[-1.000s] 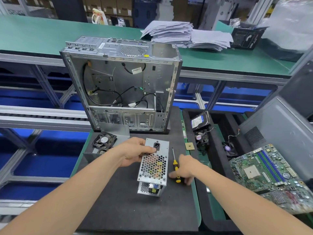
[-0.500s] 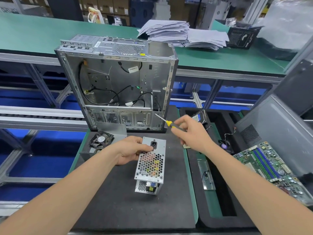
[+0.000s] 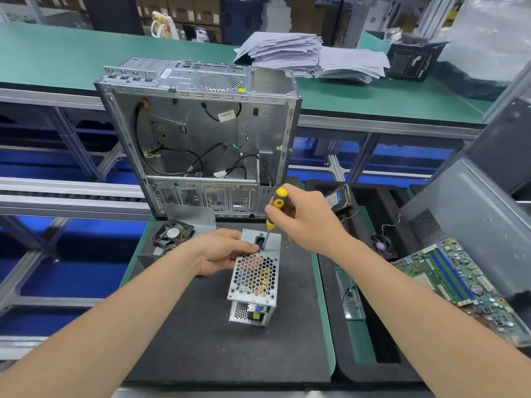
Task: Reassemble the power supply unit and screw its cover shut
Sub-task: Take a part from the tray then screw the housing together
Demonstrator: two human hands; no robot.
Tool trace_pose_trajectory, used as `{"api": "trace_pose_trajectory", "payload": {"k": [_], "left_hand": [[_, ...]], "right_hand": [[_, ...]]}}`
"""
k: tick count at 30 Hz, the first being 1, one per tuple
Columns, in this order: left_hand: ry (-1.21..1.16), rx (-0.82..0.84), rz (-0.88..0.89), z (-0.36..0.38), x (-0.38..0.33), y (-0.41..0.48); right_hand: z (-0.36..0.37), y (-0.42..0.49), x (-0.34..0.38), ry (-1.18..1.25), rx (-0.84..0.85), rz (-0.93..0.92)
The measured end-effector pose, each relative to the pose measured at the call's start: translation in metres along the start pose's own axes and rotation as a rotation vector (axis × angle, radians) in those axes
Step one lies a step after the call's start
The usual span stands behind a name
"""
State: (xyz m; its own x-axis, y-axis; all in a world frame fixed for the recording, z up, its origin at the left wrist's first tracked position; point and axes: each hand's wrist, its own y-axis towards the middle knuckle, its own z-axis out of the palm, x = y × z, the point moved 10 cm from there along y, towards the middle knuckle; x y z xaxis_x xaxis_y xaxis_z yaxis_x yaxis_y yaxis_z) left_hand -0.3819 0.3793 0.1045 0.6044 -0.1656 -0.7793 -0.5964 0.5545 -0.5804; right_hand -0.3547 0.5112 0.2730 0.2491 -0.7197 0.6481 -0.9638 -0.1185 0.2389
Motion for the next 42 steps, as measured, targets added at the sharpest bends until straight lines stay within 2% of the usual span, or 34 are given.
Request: {"api": "trace_pose_trajectory", "payload": {"k": [15, 24, 30, 34, 38, 42], "left_hand": [[0.001, 0.013, 0.016, 0.002, -0.001, -0.001], [0.041, 0.030, 0.039, -0.001, 0.000, 0.003], [0.055, 0.033, 0.045, -0.003, -0.001, 0.003], [0.043, 0.050, 0.041, -0.002, -0.002, 0.001], [0.035, 0.037, 0.045, -0.002, -0.002, 0.000], [0.026, 0.028, 0.038, -0.002, -0.002, 0.000]], "right_hand": [[0.002, -0.002, 0.003, 0.007, 0.002, -0.045], [0.012, 0.006, 0.015, -0.073, 0.200, -0.140], [0.011, 0.016, 0.036, -0.124, 0.079, -0.178], [0.020, 0.016, 0.044, -0.072, 0.169, -0.230], [0.020, 0.021, 0.049, -0.350, 0.188, -0.297], [0.025, 0.020, 0.050, -0.282, 0.369, -0.281]]}}
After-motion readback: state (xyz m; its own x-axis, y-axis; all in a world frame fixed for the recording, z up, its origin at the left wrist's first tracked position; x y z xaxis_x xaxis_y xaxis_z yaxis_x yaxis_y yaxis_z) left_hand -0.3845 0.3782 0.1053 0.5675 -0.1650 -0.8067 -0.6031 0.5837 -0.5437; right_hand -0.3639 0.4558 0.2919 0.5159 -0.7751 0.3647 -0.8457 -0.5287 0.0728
